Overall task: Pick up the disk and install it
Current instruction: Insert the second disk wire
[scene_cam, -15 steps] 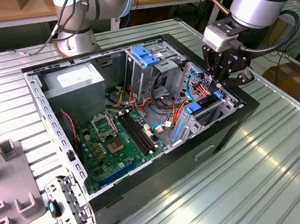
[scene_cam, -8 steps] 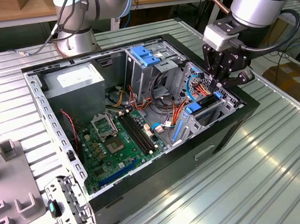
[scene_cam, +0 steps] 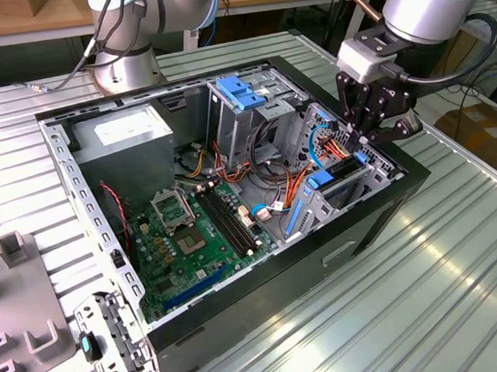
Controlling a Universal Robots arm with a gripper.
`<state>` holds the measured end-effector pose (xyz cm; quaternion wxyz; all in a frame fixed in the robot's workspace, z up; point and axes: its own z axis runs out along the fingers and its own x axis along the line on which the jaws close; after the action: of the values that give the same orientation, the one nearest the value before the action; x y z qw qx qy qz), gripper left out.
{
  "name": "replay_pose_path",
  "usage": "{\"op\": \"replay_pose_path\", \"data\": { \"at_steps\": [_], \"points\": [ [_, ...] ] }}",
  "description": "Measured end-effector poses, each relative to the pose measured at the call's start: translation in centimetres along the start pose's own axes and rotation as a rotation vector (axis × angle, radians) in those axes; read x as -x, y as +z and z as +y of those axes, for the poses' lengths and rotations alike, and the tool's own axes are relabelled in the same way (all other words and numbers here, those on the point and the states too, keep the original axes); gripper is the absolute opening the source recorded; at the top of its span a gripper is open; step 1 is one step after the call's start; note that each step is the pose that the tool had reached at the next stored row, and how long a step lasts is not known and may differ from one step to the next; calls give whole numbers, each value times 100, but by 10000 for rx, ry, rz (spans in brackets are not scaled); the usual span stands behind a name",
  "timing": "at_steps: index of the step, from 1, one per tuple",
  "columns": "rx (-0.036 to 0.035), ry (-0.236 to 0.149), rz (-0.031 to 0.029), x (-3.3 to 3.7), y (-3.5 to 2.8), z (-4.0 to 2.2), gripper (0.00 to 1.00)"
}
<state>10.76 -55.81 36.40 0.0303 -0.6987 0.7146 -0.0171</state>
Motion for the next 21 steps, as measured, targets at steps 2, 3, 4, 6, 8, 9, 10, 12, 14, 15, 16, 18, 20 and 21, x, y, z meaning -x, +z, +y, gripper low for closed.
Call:
{"op": "replay_pose_path", "data": {
  "at_steps": [2, 3, 4, 6, 8, 9, 10, 12, 14, 15, 16, 18, 20, 21],
  "points": [
    [0, 0, 0, 0, -4, 0, 11],
    [0, 0, 0, 0, -6, 0, 11],
    [0, 0, 0, 0, -9, -1, 11],
    [0, 0, 0, 0, -12, -1, 11],
    [0, 0, 0, 0, -17, -1, 11],
    [0, 0, 0, 0, -19, -1, 11],
    [0, 0, 1, 0, -21, -1, 11],
    [0, 0, 0, 0, -24, -2, 11],
    [0, 0, 0, 1, -30, -2, 11],
    [0, 0, 0, 1, -31, -2, 11],
    [0, 0, 1, 1, -35, -2, 11],
    [0, -1, 0, 1, -37, -2, 11],
    [0, -1, 3, 1, -40, 27, 11],
    [0, 0, 2, 0, -40, 43, 11]
  ]
}}
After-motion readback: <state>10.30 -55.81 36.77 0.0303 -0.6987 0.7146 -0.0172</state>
